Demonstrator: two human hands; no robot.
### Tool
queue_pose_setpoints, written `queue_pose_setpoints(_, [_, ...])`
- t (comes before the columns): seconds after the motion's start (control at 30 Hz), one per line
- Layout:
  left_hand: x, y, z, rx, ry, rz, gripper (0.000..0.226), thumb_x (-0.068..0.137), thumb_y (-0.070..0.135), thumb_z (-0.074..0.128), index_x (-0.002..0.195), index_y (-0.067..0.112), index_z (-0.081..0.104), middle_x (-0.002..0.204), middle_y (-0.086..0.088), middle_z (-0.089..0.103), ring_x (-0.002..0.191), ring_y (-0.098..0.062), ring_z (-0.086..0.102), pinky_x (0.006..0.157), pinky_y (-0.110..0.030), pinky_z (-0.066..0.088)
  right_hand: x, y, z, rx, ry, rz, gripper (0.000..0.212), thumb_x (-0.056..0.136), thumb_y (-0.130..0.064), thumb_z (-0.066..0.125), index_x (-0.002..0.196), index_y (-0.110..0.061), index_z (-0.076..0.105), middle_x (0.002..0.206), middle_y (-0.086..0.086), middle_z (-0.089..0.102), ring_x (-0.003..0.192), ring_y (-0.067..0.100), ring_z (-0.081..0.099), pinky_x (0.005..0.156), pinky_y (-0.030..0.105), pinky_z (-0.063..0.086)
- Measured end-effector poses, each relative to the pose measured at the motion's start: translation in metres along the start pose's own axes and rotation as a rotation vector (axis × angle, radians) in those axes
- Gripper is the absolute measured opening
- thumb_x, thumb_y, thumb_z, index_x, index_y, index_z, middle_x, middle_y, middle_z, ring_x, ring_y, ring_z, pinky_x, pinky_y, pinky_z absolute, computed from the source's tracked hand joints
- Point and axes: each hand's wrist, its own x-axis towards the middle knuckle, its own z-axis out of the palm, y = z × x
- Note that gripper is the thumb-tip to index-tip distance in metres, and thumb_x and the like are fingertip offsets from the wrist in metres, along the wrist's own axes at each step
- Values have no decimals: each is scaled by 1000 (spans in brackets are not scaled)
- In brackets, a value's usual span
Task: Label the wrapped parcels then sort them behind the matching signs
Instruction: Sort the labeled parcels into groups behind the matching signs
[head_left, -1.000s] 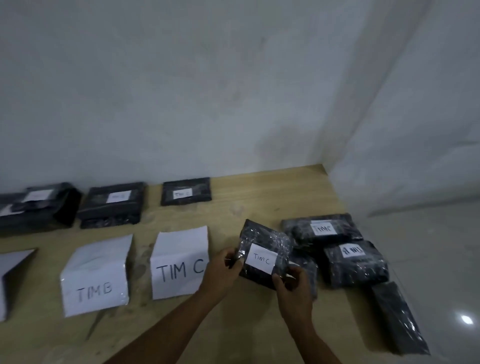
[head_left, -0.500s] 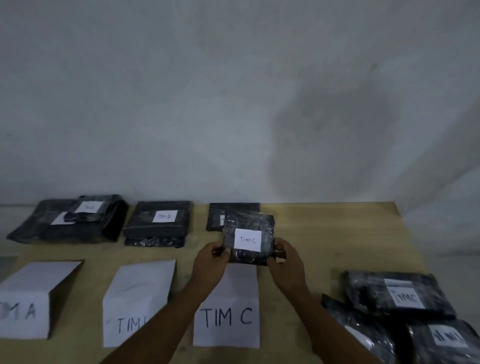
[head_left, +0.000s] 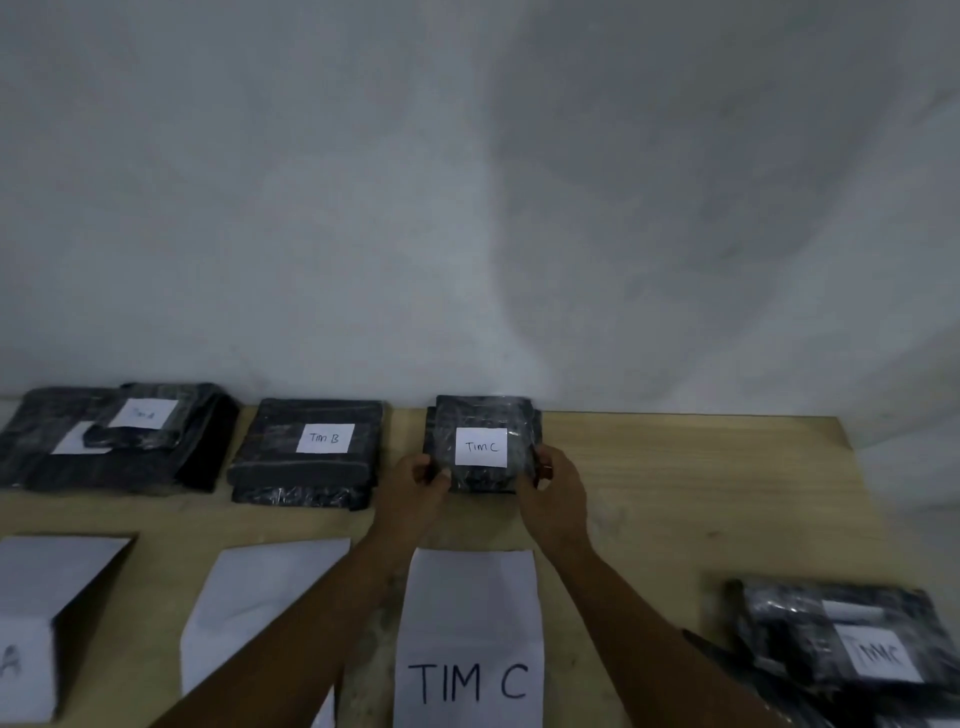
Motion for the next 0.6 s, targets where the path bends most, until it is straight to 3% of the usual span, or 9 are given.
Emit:
queue_pose_setpoints(0.1, [-10,-2,-1,-86,21,4,23,88,17,67,108,19,56,101,3,59,102,-18,56,76,-21,44,-11,-1,-5,42,14,11,39,88,-8,63,126,-11,54,113,-4,54,105,14,53,86,27,44])
queue_pose_setpoints(0.23, [-31,-6,0,-138,17,-6,46,86,20,69,126,13,47,117,0,52,108,-16,52,84,-25,41,-27,3,-18,55,5,47,48,88,-15,64,133,-13,46,124,-2,48,111,12,49,91,29,44])
queue_pose_setpoints(0.33, [-62,-4,3,-83,21,69,36,89,16,65,119,13,47,109,2,51,92,-6,52,73,-21,42,-49,8,-38,63,-1,24,43,88,-13,65,128,-13,50,125,0,53,109,14,52,87,26,43])
queue_pose_setpoints(0.47, [-107,-6,20,-53,-3,133,25,87,10,64,108,12,51,107,-2,56,100,-15,54,76,-22,43,-91,23,-72,68,29,9,35,88,-13,66,120,-15,53,117,-3,56,104,13,56,82,22,42])
queue_pose_setpoints(0.6, [-153,-16,47,-6,-172,184,25,89,14,64,110,19,49,103,2,61,92,-10,60,68,-16,48,-136,49,-102,122,108,31,27,87,-13,66,109,-24,54,110,-4,59,99,12,58,82,28,49])
